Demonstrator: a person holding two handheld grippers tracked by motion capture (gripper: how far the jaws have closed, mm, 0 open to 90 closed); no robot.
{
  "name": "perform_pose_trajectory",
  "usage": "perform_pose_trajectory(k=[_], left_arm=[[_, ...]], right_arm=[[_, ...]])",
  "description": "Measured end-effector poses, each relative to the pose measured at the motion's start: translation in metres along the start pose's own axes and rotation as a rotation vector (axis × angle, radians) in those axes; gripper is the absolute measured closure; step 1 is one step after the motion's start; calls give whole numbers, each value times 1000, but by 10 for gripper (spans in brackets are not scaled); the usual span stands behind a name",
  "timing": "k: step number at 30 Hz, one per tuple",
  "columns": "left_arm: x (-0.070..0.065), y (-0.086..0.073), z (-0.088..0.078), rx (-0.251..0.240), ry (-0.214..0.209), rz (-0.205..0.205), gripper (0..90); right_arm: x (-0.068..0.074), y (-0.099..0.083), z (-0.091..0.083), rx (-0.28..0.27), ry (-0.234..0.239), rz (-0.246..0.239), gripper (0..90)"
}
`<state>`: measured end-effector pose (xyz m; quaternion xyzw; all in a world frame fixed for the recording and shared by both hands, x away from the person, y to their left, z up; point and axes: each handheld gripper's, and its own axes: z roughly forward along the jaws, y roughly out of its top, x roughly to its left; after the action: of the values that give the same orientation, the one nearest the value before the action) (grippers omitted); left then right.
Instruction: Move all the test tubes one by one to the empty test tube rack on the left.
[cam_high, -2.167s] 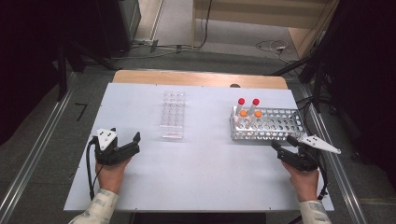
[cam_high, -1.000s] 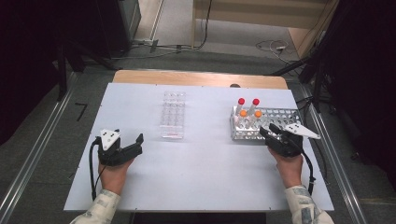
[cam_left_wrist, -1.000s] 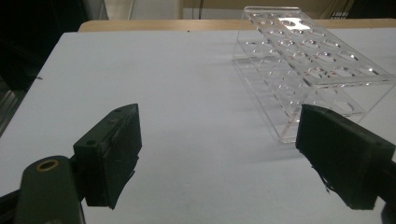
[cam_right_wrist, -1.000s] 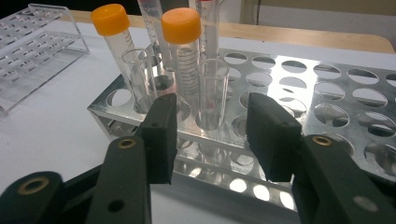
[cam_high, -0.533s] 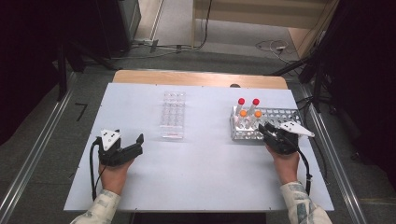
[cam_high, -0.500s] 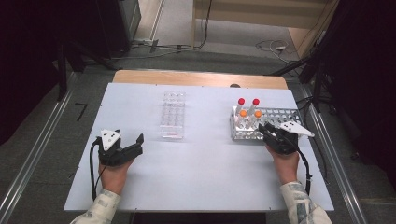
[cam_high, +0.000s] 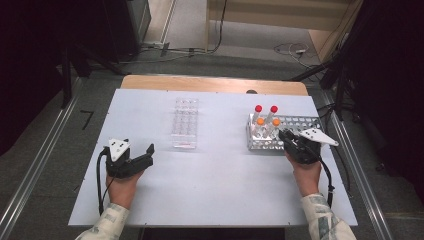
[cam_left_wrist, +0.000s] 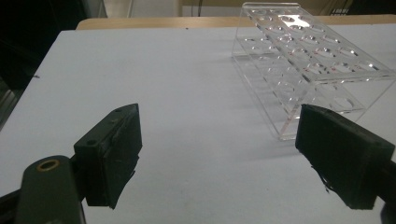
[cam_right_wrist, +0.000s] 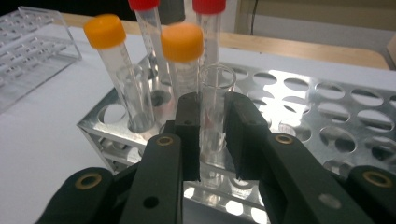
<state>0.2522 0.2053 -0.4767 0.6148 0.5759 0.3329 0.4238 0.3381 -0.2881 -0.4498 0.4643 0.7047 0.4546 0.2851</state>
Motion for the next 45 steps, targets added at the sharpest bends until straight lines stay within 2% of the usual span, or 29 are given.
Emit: perform_pose_trajectory(k=[7,11,17,23,28,33,34,35,36,38,39,40,45], left_arm=[[0,0,0,-1,-1,-4,152],[-1,0,-1,-2,-4,1,152],[-4,-1,0,-3,-7,13,153],[-10,-1,-2,-14,3,49,159],[-13,2,-4,-27,-12,46,159],[-20,4,-6,-39,-18,73,179],[-22,5,-6,-43,-23,70,186],[-24,6,-6,-45,-34,67,186],[-26,8,-5,-46,-44,67,187],[-31,13,-4,-55,-58,67,187],[-34,16,-3,-54,-60,69,187],[-37,19,-2,-51,-63,73,187],[-54,26,1,-49,-112,90,187]], right_arm=[[0,13,-13,-45,4,14,727],[1,17,-20,-61,-10,-3,729],[3,21,-28,-87,5,-4,730],[10,22,-35,-88,26,-12,730],[16,20,-39,-69,49,-16,730],[27,18,-41,-60,82,-27,729],[34,18,-40,-56,104,-35,730],[34,18,-40,-56,104,-35,730],[42,18,-39,-53,123,-45,729],[47,18,-37,-52,136,-54,729],[56,18,-34,-46,154,-73,729],[56,18,-34,-46,154,-73,729],[80,14,-25,-18,203,-116,730]])
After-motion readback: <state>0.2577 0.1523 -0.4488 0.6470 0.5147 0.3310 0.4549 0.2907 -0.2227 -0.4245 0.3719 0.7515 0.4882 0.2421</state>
